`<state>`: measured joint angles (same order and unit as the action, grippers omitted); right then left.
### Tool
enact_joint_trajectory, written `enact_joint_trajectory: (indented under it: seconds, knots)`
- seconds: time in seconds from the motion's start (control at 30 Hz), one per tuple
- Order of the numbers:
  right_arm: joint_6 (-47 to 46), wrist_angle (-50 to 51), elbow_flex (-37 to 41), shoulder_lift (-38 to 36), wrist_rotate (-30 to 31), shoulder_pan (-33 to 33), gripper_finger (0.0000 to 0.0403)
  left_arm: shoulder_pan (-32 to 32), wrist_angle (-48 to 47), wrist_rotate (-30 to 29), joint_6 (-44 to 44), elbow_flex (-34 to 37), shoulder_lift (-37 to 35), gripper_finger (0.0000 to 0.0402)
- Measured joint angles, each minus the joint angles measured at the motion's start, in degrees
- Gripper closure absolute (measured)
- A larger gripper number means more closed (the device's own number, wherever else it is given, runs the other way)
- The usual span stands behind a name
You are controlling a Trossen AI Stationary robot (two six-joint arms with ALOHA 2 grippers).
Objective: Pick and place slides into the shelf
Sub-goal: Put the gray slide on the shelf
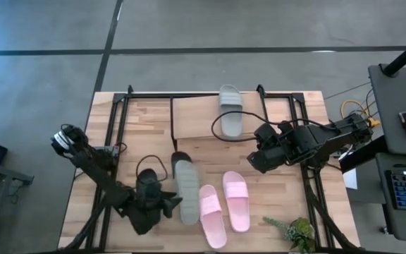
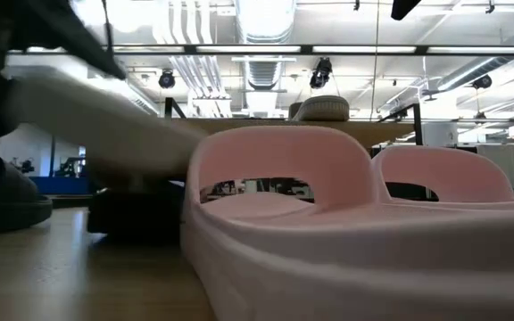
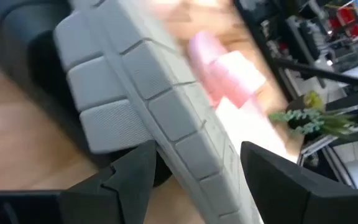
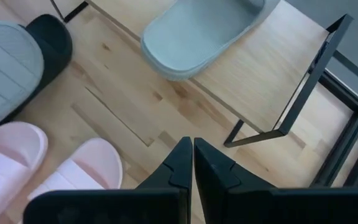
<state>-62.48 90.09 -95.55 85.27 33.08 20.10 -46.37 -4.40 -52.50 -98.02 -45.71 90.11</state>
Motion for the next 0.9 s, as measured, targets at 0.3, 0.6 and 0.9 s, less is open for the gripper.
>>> enact_joint_trajectory:
  seconds: [0.3,0.6,0.9]
  knots:
    - [1.09,-0.05,0.11,-0.17,0.05,0.00,0.0394,5.46,16.45,0.38,23.67,-0.28,-0.02,0.0180]
    - [2.11,-0.07,0.11,-0.57,0.61,0.02,0.0394,16.82,23.38,10.53,33.62,-0.18,0.76,0.0180]
    - [2.03,-0.12,0.15,-3.69,1.61,0.42,0.0394,22.53,33.34,16.03,44.74,-2.24,2.60,0.0180]
